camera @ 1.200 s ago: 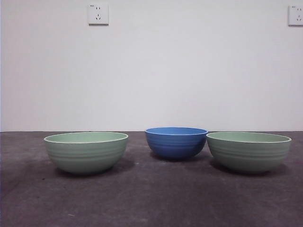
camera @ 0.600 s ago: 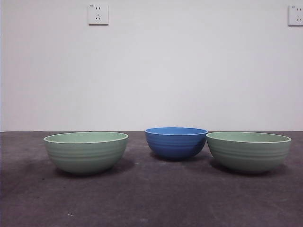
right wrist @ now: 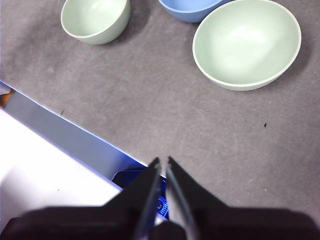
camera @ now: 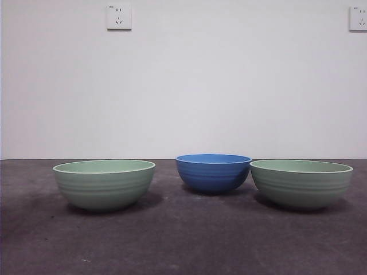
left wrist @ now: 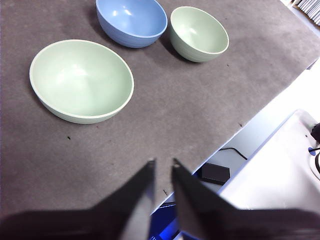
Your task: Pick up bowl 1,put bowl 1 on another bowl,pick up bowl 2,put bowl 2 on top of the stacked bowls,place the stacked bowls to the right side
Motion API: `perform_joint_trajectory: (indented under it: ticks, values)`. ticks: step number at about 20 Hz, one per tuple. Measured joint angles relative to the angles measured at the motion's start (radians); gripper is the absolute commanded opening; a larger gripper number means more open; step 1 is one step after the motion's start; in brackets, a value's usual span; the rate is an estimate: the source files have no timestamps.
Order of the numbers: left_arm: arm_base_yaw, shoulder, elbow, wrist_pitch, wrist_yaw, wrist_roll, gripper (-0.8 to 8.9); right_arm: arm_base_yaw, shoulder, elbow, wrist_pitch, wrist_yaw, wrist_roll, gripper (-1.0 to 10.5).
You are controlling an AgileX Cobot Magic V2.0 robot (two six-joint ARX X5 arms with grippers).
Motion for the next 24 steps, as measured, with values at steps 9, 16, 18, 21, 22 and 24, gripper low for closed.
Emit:
perform_joint_trajectory:
  ticks: [9,16,18,21,22,24]
  values:
    - [0.0,0.0,0.0,0.0,-0.007,-0.009,6.31,0.0,0.011,0.0,0.0,0.0,0.053,6.0]
    - [0.0,0.0,0.0,0.0,-0.014,-0.011,6.3,0.0,0.044,0.0,0.023,0.03,0.114,5.9]
    - [0.0,0.0,0.0,0.0,-0.015,-0.011,6.3,0.0,0.064,0.0,0.056,0.072,0.147,5.9]
    - [0.0,0.0,0.0,0.0,-0.015,-0.011,6.3,0.0,0.114,0.002,0.123,0.139,0.201,5.9]
    - [0.0,0.0,0.0,0.0,-0.015,-0.011,6.3,0.0,0.139,0.002,0.151,0.158,0.221,5.9]
    - [0.0,0.0,0.0,0.0,-0.015,-0.011,6.3,0.0,0.193,0.003,0.202,0.188,0.251,5.9]
